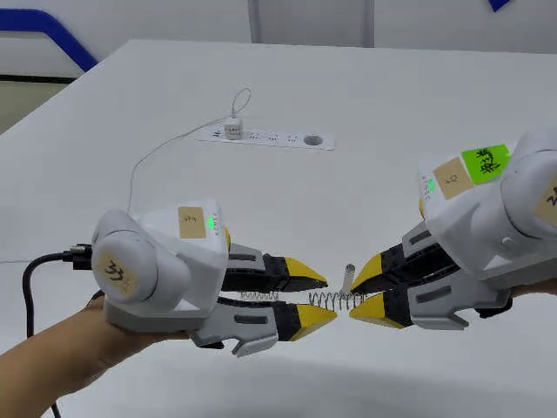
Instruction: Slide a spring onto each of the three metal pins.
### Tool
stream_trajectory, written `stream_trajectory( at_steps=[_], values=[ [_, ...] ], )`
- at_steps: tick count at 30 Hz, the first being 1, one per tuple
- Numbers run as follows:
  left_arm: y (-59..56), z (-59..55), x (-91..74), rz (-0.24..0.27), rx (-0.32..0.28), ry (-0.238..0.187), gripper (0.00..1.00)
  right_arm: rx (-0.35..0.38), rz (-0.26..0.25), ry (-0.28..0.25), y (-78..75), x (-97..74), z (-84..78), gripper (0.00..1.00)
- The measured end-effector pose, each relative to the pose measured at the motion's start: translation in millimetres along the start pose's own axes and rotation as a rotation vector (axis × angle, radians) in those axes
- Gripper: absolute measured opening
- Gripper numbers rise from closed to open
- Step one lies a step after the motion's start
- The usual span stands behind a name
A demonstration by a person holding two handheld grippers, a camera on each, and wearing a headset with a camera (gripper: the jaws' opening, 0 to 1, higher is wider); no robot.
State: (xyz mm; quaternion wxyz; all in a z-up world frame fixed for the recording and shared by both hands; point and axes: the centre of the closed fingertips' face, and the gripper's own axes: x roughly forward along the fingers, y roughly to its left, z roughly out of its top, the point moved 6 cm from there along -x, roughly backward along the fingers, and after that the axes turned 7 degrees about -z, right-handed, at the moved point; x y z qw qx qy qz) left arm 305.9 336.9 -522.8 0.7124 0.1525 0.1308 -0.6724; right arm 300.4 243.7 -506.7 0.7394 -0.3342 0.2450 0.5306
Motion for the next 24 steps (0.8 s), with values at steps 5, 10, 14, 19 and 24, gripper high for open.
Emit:
stream_trajectory(
  at_steps=[5, 10, 14, 19, 24],
  values=[
    [-3.1, 0.6, 3.3, -0.006, 0.048, 0.032, 0.13, -0.002, 0.0, 0.007, 0.7, -0.4, -0.7, 0.11],
    [-3.1, 2.2, 3.6, -0.007, 0.063, 0.038, 0.11, -0.009, -0.008, 0.002, -0.4, -3.1, -0.7, 0.11],
    [-4.2, 3.7, 3.3, -0.019, 0.073, 0.035, 0.1, -0.006, -0.009, -0.009, 0.1, -5.0, -0.2, 0.12],
    [-5.8, 3.6, 3.4, -0.036, 0.092, 0.044, 0.1, -0.022, 0.007, -0.022, 2.5, -4.8, -2.9, 0.12],
    [-6.4, 5.0, 1.3, -0.05, 0.099, 0.039, 0.1, -0.032, 0.014, -0.01, 3.9, -3.8, -5.9, 0.13]
  ],
)
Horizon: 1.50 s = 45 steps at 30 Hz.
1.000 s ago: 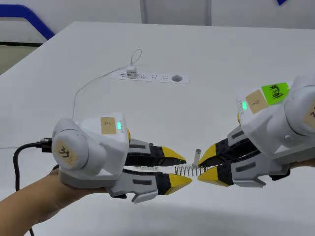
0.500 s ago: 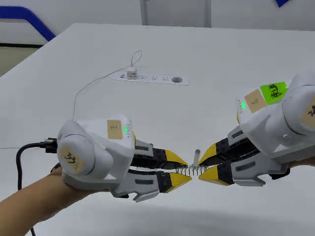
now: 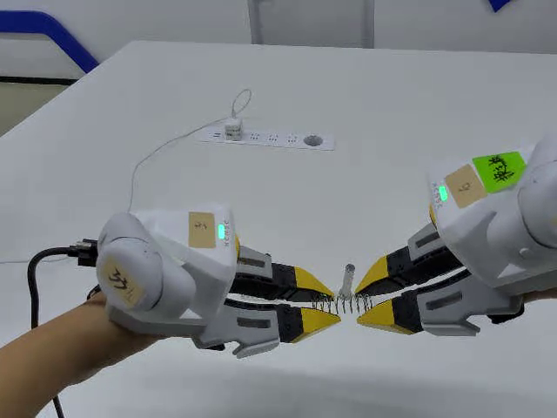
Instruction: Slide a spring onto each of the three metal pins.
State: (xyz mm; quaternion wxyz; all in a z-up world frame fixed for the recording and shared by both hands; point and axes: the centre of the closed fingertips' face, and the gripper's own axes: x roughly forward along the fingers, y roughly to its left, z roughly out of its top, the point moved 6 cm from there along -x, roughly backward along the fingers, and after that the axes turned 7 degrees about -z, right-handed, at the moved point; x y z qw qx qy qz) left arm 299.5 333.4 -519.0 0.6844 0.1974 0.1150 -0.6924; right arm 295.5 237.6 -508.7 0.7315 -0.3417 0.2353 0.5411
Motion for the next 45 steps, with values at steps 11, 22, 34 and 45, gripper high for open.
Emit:
stream_trajectory(
  at_steps=[11, 22, 34, 45],
  values=[
    [-1.0, -0.5, -1.8, -0.011, 0.017, 0.012, 0.1, 0.015, 0.026, -0.039, 0.4, -2.8, 4.6, 0.11],
    [0.7, 0.5, -3.5, 0.009, 0.016, 0.013, 0.1, 0.104, 0.042, -0.151, -2.1, -13.5, 18.3, 0.11],
    [-1.7, -0.3, -3.3, 0.022, 0.019, 0.031, 0.1, 0.186, 0.055, -0.249, -0.4, -11.9, 35.5, 0.11],
    [-5.3, 3.4, -1.3, 0.027, 0.016, 0.015, 0.1, 0.212, 0.062, -0.286, 1.9, -11.9, 44.3, 0.11]
  ],
)
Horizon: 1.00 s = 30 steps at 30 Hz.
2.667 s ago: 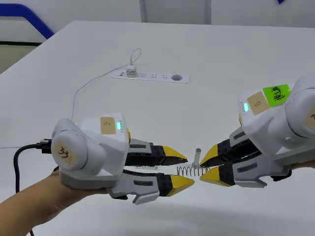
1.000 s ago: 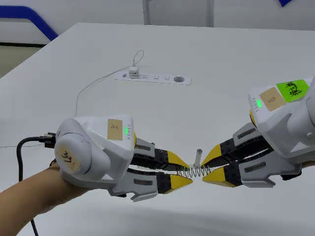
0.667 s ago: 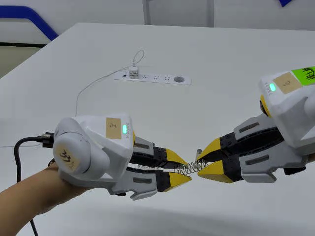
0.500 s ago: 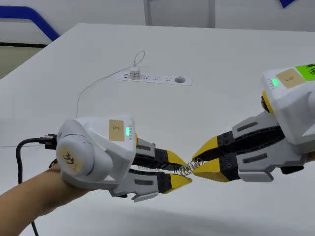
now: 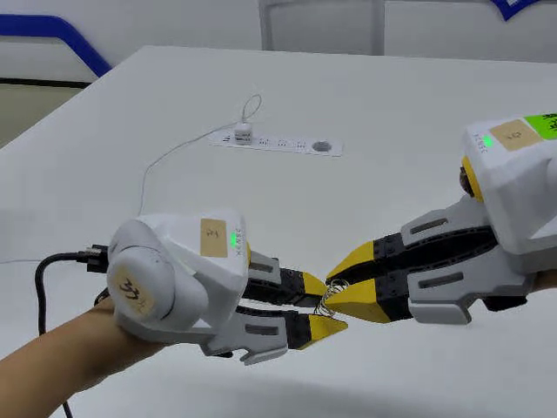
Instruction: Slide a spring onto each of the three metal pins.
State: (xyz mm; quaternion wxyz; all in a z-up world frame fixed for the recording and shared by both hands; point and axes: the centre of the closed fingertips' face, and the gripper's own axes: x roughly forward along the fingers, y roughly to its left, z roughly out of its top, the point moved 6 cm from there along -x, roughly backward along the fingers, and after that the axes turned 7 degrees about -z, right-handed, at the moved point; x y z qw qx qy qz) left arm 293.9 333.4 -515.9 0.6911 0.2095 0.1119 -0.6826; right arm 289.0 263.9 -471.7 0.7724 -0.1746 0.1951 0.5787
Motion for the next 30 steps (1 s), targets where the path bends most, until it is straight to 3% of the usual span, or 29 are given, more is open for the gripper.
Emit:
stream_trajectory(
  at_steps=[7, 13, 19, 30],
  values=[
    [-0.8, 0.5, -1.7, -0.005, -0.039, -0.022, 0.11, 0.03, -0.009, -0.003, 0.2, -0.3, 2.0, 0.1],
    [1.2, 0.3, -2.7, 0.007, -0.025, -0.02, 0.11, 0.034, -0.025, -0.003, -1.7, 0.5, 3.1, 0.1],
    [4.8, -0.4, -5.7, 0.024, -0.05, -0.048, 0.12, 0.048, -0.041, -0.015, -5.4, -0.7, 6.3, 0.1],
    [5.5, -18.0, -15.9, 0.063, -0.097, -0.043, 0.16, 0.075, -0.069, -0.037, -16.1, -1.1, 10.7, 0.1]
  ],
)
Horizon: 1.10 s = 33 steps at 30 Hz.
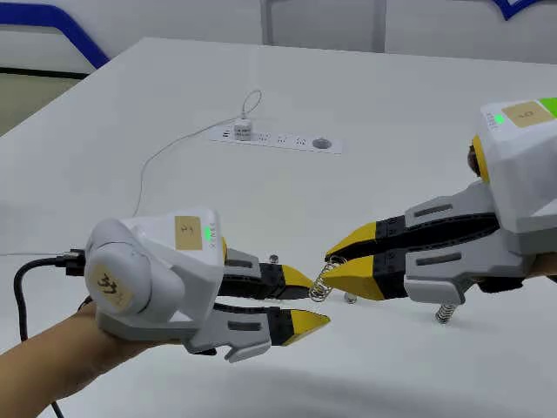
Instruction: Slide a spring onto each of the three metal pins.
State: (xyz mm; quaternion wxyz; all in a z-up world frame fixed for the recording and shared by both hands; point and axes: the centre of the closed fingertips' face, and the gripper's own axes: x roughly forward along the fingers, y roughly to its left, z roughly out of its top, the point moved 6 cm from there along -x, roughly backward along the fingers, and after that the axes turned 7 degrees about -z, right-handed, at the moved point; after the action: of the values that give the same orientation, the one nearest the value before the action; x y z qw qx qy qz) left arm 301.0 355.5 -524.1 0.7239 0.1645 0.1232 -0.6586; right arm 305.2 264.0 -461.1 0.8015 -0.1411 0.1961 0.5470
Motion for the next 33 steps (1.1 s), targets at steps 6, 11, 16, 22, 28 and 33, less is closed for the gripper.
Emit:
stream_trajectory(
  at_steps=[6, 11, 16, 22, 28, 33],
  values=[
    [1.5, -17.3, -12.9, 0.074, -0.034, 0.0, 0.27, 0.009, -0.055, 0.024, -14.7, -1.2, -7.2, 0.1],
    [3.1, -36.1, -29.4, 0.142, -0.085, 0.009, 0.33, 0.039, -0.098, 0.038, -28.2, -3.1, -14.5, 0.1],
    [5.6, -52.6, -46.7, 0.226, -0.13, 0.023, 0.41, 0.061, -0.135, 0.061, -39.1, -2.4, -23.5, 0.1],
    [5.7, -59.0, -59.9, 0.279, -0.207, -0.05, 0.44, 0.093, -0.186, 0.072, -53.7, -2.0, -29.0, 0.1],
    [6.9, -67.7, -60.8, 0.3, -0.218, -0.035, 0.52, 0.111, -0.235, 0.095, -68.2, -2.8, -36.2, 0.1],
    [11.7, -74.8, -68.4, 0.337, -0.251, -0.042, 0.59, 0.087, -0.3, 0.137, -81.8, -6.2, -47.3, 0.1]
  ],
)
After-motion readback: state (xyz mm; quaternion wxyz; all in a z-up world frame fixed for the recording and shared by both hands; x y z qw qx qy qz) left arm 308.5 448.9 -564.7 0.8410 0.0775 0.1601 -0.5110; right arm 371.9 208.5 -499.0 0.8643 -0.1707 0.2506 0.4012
